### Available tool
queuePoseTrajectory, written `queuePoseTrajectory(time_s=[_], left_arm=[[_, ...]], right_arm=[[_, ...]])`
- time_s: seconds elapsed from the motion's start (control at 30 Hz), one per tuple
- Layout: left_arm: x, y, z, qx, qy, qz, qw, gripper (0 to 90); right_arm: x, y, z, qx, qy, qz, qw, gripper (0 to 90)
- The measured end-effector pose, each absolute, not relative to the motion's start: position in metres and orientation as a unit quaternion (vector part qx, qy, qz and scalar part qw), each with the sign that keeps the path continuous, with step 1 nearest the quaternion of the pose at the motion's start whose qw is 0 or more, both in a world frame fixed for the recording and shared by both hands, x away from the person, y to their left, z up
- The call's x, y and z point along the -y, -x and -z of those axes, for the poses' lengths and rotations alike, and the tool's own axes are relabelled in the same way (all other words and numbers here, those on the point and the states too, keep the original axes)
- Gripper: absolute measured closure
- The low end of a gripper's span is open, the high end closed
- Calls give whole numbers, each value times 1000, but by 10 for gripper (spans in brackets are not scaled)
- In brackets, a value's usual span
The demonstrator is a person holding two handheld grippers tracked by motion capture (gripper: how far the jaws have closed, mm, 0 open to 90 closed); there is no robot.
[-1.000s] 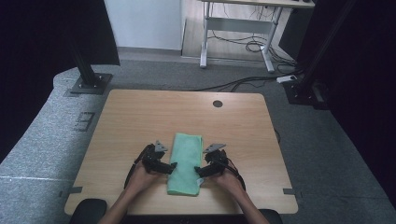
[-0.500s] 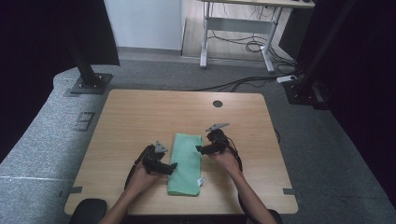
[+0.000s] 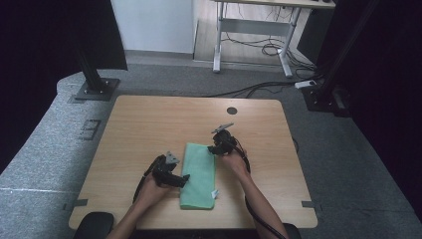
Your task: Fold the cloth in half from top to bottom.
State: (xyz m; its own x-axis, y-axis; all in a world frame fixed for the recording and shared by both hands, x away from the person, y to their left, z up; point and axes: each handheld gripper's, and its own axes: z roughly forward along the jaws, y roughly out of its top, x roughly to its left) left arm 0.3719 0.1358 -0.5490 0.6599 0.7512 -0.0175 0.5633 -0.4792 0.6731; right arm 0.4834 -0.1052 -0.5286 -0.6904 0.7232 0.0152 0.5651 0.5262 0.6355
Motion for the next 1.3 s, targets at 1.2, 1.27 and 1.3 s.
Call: queuePoseTrajectory(time_s=[1.2, 1.27, 1.3], left_arm=[[-142, -374, 548, -410, -840, -146, 324, 39], [-142, -373, 548, -410, -839, -147, 325, 37], [-142, -373, 548, -411, -839, -147, 326, 37]], right_arm=[[106, -475, 519, -862, -358, -338, 121, 851], [106, -472, 513, -860, -355, -345, 122, 852], [106, -470, 510, -860, -351, -348, 125, 853]])
